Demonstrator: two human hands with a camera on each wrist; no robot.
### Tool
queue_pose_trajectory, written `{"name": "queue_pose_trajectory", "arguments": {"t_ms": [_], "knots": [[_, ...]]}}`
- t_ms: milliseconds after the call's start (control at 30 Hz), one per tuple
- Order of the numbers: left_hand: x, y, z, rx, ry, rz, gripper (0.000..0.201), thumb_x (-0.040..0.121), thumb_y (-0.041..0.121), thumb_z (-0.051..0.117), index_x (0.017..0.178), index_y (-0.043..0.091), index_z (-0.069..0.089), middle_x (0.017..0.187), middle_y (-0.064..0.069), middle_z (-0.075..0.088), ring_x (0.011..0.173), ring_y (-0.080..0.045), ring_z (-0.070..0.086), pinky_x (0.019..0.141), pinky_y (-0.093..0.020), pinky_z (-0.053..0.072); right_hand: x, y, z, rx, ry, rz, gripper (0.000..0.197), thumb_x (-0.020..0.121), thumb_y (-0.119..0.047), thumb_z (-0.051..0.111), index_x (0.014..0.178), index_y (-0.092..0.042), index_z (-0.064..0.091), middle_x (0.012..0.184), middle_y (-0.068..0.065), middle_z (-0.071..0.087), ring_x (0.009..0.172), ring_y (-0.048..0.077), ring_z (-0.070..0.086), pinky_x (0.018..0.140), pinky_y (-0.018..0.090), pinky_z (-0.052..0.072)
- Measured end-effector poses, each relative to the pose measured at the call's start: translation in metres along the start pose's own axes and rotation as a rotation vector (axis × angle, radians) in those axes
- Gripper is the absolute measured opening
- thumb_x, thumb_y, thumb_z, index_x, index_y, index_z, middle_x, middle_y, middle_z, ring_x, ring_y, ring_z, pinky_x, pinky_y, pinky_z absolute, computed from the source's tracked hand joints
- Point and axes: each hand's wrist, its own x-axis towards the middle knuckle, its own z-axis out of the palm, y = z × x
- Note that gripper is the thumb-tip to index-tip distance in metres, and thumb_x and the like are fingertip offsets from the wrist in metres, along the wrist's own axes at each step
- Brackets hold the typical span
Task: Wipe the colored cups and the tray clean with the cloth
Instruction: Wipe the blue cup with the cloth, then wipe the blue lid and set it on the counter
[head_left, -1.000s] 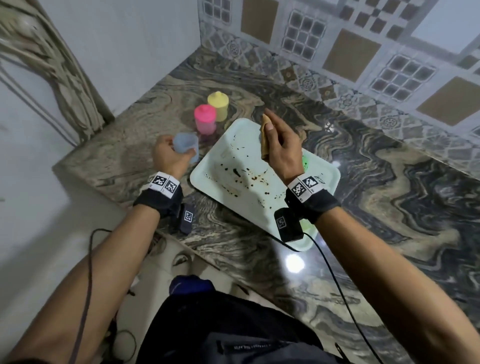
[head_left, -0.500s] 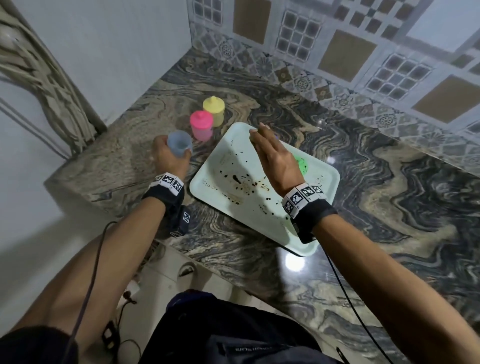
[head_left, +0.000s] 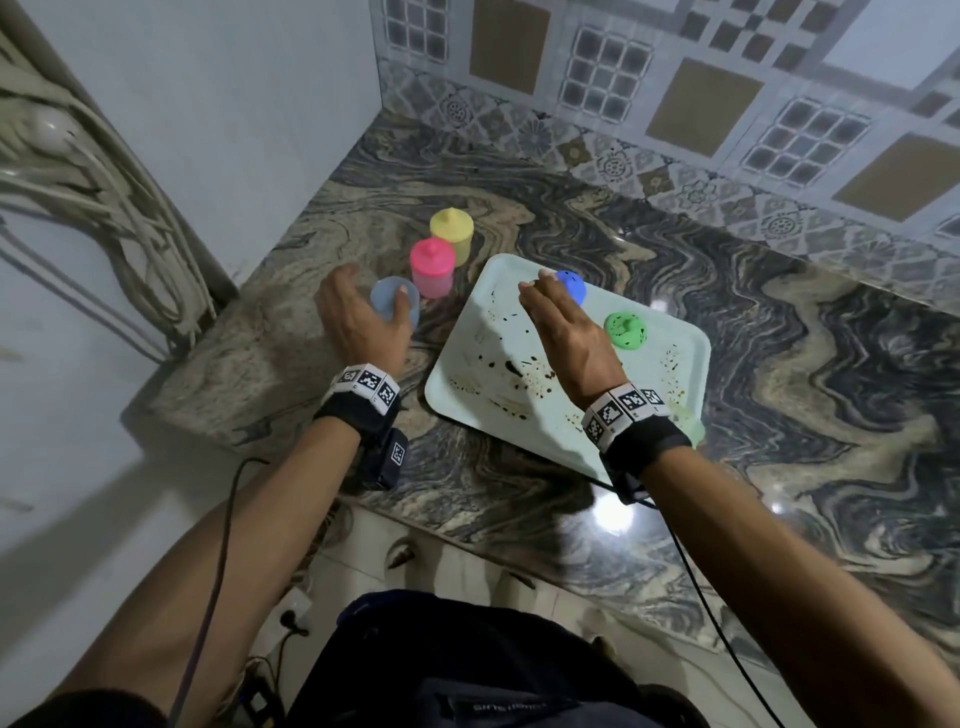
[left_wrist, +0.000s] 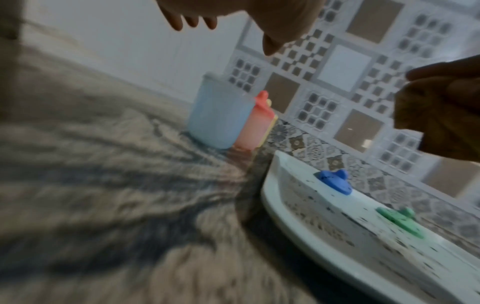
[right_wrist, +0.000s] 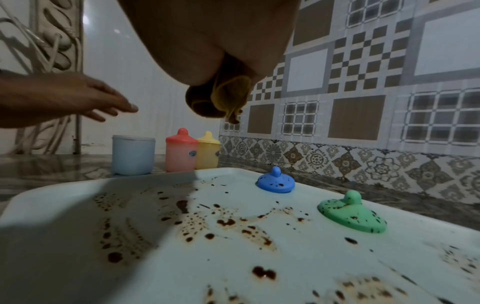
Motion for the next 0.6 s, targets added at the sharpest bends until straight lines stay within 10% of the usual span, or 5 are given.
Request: {"name": "queue_pose_trajectory", "arguments": {"t_ms": [367,600], "knots": [[-0.014,0.073,0.047,-0.141,-0.303,0.516,0.022,0.080,0.013,0.058,0.100,0.005,0.061,0.102,-0.013,0.062,0.102,-0.032,0.054,0.095,-0.038,0.040,-0.042,-0.001,-0.034,0.035,0.090,0.288,0.046,0.102,-0.002,0.051,0.146,-0.016,0.049,0.156,0.012,0.040,0.144,0.028,0.039,0.096,0.052,0.053],[-0.044,0.101,0.104,0.004,-0.710,0.437,0.040,0.076,0.009,0.066,0.116,0.002,0.060,0.117,-0.019,0.058,0.115,-0.037,0.049,0.102,-0.036,0.033,-0.094,0.026,-0.075,-0.022,0.168,0.401,0.038,0.105,-0.013,0.051,0.142,-0.014,0.053,0.156,0.010,0.041,0.137,0.027,0.049,0.096,0.042,0.052]]}}
